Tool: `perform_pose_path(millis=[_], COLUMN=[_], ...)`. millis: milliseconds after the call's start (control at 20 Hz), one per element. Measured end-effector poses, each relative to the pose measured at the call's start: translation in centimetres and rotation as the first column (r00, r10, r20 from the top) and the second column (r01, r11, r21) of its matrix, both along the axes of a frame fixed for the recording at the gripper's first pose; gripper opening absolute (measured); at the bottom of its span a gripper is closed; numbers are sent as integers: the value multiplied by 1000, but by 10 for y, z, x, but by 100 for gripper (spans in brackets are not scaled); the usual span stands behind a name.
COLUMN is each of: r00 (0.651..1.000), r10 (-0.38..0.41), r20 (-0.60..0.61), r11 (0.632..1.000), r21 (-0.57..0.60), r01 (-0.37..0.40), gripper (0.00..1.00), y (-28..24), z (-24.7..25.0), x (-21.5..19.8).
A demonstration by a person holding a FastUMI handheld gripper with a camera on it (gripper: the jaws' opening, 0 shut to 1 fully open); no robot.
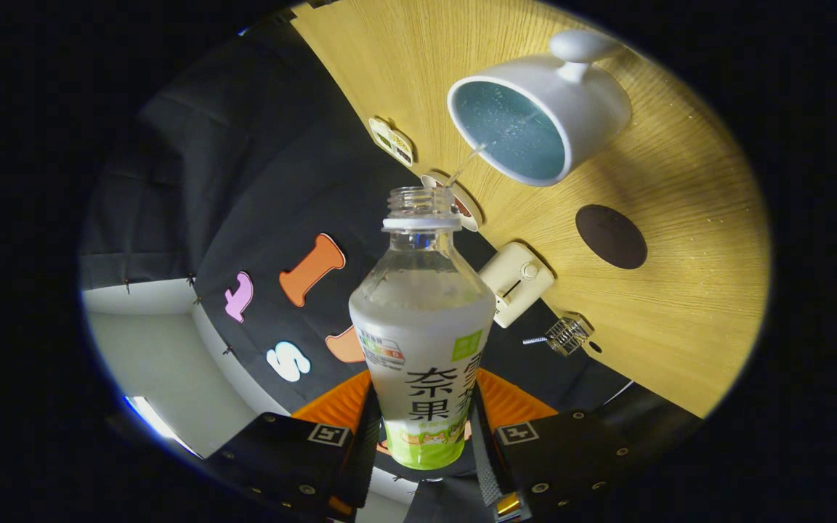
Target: Take the bottle from table, then pour the juice into the cup, finally place the bottle on the coaster
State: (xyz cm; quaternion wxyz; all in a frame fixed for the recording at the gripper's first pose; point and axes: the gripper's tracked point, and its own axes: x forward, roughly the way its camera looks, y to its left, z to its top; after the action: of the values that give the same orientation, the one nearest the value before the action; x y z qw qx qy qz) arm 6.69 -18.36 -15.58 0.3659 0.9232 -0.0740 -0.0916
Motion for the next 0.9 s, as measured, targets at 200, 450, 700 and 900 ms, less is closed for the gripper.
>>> perform_pose_path(millis=[200, 450, 700, 900], r00=[1000, 997, 985, 966], r10=[-4, 40, 86, 104], r20=[5, -61, -147, -237], r11=[1000, 997, 968, 887], r21=[15, -63, -223, -417], r01=[4, -44, -118, -197], gripper=[59, 59, 59, 59], y=[-1, 8, 16, 21], z=[4, -12, -35, -50], x=[3, 7, 8, 11])
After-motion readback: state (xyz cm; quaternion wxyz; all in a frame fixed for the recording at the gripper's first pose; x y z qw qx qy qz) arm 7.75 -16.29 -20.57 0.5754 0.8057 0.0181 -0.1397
